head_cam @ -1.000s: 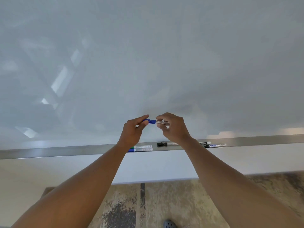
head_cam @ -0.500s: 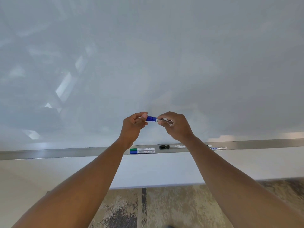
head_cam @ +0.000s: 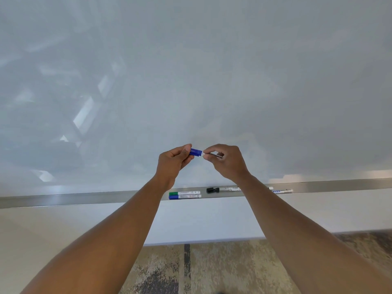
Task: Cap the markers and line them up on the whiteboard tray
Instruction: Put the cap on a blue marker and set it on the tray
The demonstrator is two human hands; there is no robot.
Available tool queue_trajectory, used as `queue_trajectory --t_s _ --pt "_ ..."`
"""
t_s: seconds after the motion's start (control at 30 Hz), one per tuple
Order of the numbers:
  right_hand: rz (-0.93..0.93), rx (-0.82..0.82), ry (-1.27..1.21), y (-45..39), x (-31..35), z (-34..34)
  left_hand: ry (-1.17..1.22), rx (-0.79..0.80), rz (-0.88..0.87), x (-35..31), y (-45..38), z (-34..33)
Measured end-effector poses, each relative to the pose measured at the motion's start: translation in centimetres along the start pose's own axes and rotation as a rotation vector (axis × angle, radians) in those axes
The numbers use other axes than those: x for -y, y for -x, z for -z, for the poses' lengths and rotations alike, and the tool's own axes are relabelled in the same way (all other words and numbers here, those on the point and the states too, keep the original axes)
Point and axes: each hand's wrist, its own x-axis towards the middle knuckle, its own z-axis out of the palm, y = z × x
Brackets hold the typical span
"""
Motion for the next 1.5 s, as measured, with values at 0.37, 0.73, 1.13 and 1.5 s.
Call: queue_trajectory --t_s 0.37,0.73,1.13,1.5 --pt "-0.029 0.042 0.04 -0.5 0.6 0.4 -0.014 -0.007 0.019 0.0 -0.2 0.0" --pt "-0.091 0.256 0.114 0.7 -4.2 -0.5 -0.191 0.031 0.096 4.4 -0.9 1.0" --pt "-0.23 0.395 0.197 1.0 -10.0 -1.4 -0.904 0.122 -0.008 10.3 -3.1 0.3" --pt "-0.243 0.524 0.401 0.3 -14.5 -2.8 -1.215 0.073 -0.033 14.8 -4.6 -0.3"
